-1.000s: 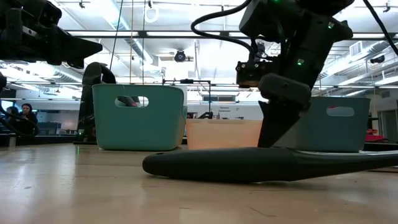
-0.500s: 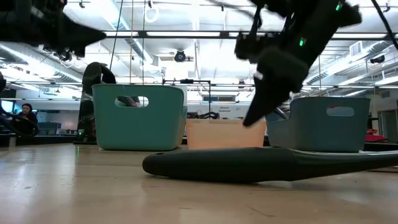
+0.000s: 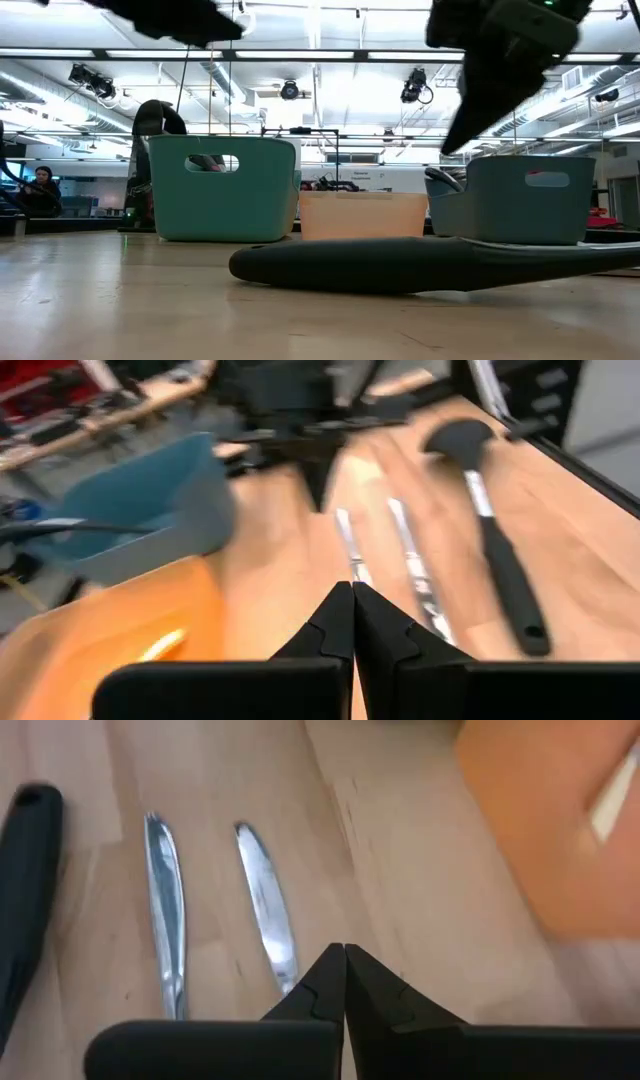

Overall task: Pick & Place Kitchen Items
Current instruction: Put the top silver knife into the orange bin

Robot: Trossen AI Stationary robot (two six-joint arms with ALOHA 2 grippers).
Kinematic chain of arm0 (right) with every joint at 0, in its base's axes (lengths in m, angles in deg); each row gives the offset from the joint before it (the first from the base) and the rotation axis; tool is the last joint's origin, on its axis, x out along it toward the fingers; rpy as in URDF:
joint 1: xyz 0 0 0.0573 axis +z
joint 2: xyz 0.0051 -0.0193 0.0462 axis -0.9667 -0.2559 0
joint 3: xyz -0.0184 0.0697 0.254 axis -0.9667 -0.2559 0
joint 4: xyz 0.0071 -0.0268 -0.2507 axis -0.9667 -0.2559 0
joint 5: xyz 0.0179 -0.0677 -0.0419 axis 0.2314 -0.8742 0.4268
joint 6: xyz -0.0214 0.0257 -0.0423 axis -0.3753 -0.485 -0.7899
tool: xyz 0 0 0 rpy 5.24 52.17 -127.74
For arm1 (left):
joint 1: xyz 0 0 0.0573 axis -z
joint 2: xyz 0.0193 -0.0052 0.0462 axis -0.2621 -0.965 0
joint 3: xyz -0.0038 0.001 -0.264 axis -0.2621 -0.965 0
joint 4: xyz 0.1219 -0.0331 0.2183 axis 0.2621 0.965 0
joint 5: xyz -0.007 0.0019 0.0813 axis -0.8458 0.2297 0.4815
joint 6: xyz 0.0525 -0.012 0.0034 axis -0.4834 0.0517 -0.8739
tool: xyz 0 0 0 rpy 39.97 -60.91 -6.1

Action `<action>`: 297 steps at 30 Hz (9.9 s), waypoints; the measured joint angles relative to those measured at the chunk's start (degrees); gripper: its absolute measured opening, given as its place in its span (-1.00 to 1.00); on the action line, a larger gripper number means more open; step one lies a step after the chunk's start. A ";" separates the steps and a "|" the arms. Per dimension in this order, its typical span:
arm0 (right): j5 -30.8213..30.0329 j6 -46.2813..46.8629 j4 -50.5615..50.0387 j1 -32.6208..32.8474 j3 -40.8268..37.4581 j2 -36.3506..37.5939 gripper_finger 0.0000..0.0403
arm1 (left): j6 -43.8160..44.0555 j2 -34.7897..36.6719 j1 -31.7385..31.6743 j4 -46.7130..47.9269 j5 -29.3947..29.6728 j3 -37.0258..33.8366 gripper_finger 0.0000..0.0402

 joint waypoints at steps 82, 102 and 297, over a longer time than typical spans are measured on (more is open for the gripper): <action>6.56 12.05 3.31 5.12 -11.92 -0.37 -0.18 | -2.08 -50.45 -6.33 -4.79 -3.79 22.38 -1.00; 18.93 4.20 -5.40 -1.36 -11.92 -0.35 -0.18 | 2.19 -50.73 -8.11 -3.48 -10.32 22.31 -1.00; 9.38 -7.32 -7.27 -35.76 15.57 8.76 -0.60 | 3.82 21.55 1.08 -2.95 4.11 -19.21 -0.94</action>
